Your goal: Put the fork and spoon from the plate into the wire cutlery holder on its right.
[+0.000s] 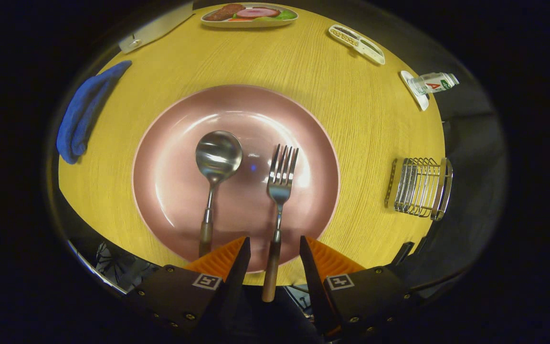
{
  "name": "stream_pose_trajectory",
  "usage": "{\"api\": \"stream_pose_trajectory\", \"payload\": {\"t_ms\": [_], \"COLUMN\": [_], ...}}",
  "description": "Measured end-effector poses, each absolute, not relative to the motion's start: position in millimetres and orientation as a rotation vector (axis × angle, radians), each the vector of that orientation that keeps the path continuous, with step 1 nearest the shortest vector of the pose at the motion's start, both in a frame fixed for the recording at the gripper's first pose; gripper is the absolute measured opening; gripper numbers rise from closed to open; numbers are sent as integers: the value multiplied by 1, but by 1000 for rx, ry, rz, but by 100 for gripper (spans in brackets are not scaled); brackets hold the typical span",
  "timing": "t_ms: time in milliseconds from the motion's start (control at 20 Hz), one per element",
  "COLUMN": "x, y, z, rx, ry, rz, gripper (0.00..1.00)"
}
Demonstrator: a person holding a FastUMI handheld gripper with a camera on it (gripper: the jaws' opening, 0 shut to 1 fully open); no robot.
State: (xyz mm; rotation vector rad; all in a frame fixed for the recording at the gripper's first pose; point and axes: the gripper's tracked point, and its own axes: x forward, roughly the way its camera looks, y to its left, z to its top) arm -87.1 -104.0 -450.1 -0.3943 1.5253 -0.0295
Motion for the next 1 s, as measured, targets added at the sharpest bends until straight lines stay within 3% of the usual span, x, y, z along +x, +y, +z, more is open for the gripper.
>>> {"api": "stream_pose_trajectory", "payload": {"t_ms": [50,100,150,300,400,700,750,1000], "x": [-85,-88,-93,-98,-104,-93,-88,-83], "y": [-101,-101,-104,-102,-103,-98,-94,-99], "z": [-452,-455,-456,-459,-462,-444,-444,-424], "rx": [-388,-387,-408,-437,-438,-462,-441,-447], "ry": [1516,1528,1554,1577,1596,1548,1532,1516], "rz": [-9,-11,-16,4,17,-3,13,-54], "gripper": [64,31,27,27,13,13,1,1]}}
